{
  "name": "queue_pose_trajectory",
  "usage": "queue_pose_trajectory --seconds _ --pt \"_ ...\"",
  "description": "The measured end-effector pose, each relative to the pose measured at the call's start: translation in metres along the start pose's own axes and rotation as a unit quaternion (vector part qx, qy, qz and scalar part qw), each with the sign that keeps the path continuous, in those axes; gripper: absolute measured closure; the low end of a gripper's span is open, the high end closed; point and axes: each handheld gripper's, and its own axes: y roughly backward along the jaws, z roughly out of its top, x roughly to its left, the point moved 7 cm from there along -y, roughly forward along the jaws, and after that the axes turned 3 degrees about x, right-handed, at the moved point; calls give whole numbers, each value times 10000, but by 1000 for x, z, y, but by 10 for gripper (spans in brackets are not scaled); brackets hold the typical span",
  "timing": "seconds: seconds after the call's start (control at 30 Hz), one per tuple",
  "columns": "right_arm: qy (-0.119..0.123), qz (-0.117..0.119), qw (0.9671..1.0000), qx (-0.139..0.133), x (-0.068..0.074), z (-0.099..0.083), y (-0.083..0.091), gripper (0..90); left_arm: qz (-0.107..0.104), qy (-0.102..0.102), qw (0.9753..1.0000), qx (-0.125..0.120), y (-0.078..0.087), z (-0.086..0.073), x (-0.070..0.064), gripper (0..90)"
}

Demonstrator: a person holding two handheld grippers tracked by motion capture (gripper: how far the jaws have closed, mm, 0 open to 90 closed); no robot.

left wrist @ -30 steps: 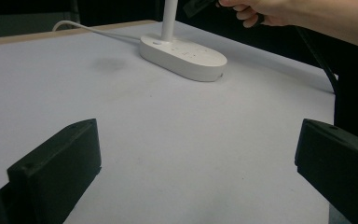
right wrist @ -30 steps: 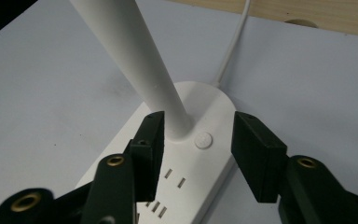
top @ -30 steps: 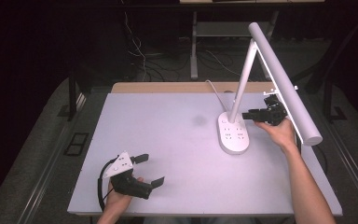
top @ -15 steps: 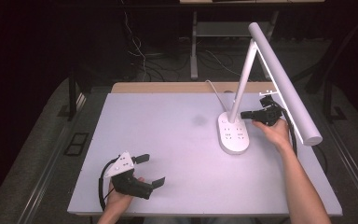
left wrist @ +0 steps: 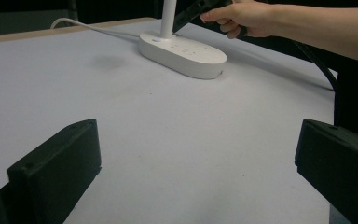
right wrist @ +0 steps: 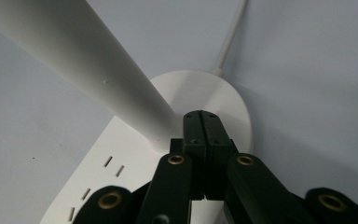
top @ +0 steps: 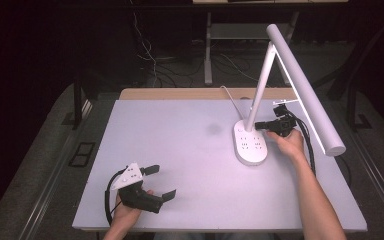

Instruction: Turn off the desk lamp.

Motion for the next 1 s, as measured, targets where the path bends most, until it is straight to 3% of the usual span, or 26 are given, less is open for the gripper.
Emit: queue_pose_trajectory --seconds 0.53,1.0 --pt "-21 -109 9999 28 0 -1 -3 900 -2 -24 10000 -23 2 1 -2 0" --pt "-50 -38 10000 -71 0 0 -3 900 4 0 10000 -14 1 0 0 0"
